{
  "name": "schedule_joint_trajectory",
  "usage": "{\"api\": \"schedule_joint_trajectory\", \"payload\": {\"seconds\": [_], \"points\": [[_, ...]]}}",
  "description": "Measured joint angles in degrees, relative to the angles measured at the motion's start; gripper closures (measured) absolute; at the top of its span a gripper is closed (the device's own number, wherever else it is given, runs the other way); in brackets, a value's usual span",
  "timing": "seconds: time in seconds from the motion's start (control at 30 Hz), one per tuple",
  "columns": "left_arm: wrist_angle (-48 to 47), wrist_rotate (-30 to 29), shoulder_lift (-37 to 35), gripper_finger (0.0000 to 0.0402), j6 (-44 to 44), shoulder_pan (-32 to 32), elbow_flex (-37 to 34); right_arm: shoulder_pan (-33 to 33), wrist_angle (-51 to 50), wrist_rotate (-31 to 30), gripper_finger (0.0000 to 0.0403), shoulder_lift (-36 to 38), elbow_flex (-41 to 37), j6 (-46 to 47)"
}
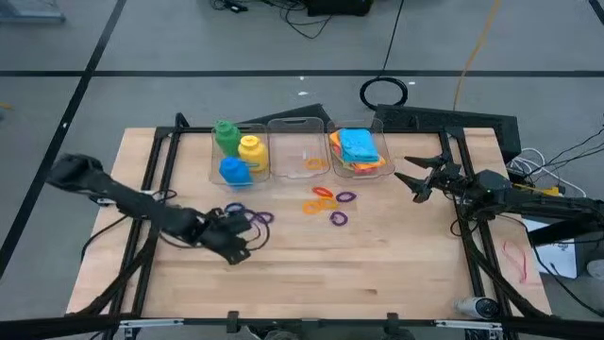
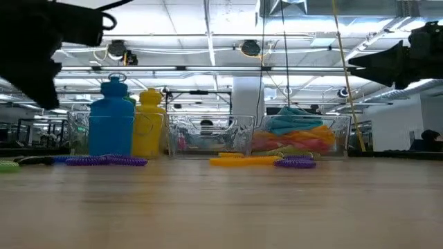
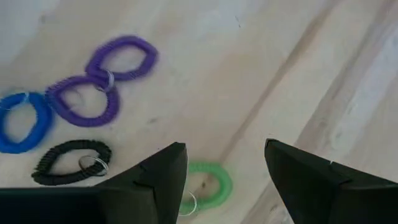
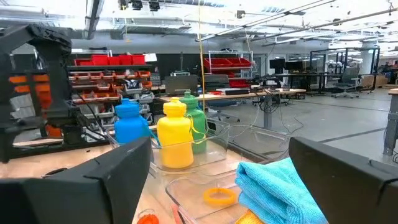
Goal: Pick & Place Sports Items
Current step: Put the green wrist coil into the middle transparent container
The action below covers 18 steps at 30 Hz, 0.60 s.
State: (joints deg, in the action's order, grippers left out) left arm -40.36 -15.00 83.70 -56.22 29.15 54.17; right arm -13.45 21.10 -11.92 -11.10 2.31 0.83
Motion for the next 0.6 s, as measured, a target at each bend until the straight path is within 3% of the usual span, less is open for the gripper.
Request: {"api": "schedule_joint_trajectory", "payload": {"seconds": [0.3, 0.6], "points": [[-0.10, 0.61, 7.42, 0.0218, -2.99, 1.79, -0.02, 0.02, 0.00, 0.02, 0.0112, 0.01, 0.00, 0.02], [-4.57, 6.55, 12.17, 0.0218, -1.58, 1.68, -0.04, 0.01, 0.00, 0.00, 0.0112, 0.00, 0.00, -0.01]]}}
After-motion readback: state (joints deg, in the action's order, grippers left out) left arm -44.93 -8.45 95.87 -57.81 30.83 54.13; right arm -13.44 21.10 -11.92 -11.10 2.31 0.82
